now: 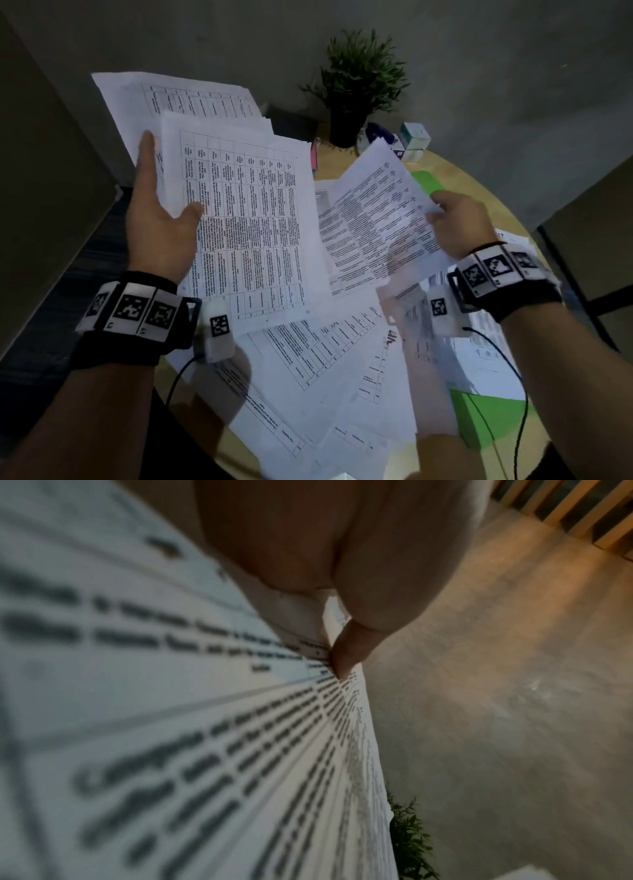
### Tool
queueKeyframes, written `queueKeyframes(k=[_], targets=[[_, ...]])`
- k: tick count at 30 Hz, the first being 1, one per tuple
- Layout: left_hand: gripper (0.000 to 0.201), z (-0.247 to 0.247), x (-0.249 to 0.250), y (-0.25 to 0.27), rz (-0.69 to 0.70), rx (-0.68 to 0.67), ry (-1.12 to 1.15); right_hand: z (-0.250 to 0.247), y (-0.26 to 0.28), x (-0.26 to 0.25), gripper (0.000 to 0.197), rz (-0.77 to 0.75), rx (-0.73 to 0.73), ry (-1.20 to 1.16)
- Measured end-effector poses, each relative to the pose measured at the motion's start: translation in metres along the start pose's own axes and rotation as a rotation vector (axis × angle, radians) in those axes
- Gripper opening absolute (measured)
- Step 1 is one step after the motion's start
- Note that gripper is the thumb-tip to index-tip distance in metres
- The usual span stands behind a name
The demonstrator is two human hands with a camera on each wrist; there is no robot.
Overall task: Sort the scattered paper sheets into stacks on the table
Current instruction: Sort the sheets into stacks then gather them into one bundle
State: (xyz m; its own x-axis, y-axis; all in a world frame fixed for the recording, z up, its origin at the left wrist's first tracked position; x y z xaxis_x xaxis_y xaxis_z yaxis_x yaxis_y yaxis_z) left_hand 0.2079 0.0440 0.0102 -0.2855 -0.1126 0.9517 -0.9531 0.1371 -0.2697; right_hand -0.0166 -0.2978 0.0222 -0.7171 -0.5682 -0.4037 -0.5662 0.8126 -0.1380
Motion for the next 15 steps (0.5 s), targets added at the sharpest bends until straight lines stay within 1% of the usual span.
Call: queueKeyframes(k=[1, 2, 4, 6, 10, 12, 15], targets=[[0.078, 0.0, 0.002, 0.0, 0.014, -0.006, -0.001, -0.018, 0.001, -0.004, 0.022, -0.038, 0.033, 0.002], [0.068, 0.0, 0.005, 0.002, 0.035, -0.006, -0.024, -0.035, 0.003, -0.009, 0.022, -0.085, 0.061, 0.008], [0.043, -0.001, 0.012, 0.007, 0.08, 0.017, -0.065, -0.069, 0.012, -0.022, 0.02, -0.191, 0.114, 0.02], [0.029, -0.004, 0.019, 0.017, 0.105, 0.055, -0.072, -0.101, 0.027, -0.033, 0.018, -0.268, 0.162, 0.047], [0.026, -0.008, 0.038, 0.038, 0.126, 0.123, -0.084, -0.149, 0.061, -0.05, 0.013, -0.383, 0.237, 0.053], [0.025, -0.008, 0.051, 0.046, 0.143, 0.134, -0.09, -0.16, 0.083, -0.056, 0.011, -0.434, 0.247, 0.035], [0.025, -0.006, 0.073, 0.057, 0.201, 0.103, -0.127, -0.164, 0.119, -0.064, 0.007, -0.529, 0.245, 0.002]])
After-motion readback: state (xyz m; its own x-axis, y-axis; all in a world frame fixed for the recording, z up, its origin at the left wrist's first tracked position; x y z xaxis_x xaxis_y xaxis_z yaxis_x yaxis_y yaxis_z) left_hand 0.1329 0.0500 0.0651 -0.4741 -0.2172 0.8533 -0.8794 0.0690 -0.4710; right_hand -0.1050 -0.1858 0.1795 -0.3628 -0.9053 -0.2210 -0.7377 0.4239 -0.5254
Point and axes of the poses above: each hand's wrist, its own y-axis away from the middle knuckle, its own z-axis out of the palm, x = y × z, the point moved 9 cm from there along -y, towards the middle knuckle, and after that the axes turned 8 degrees about x, right-handed, at the moved point
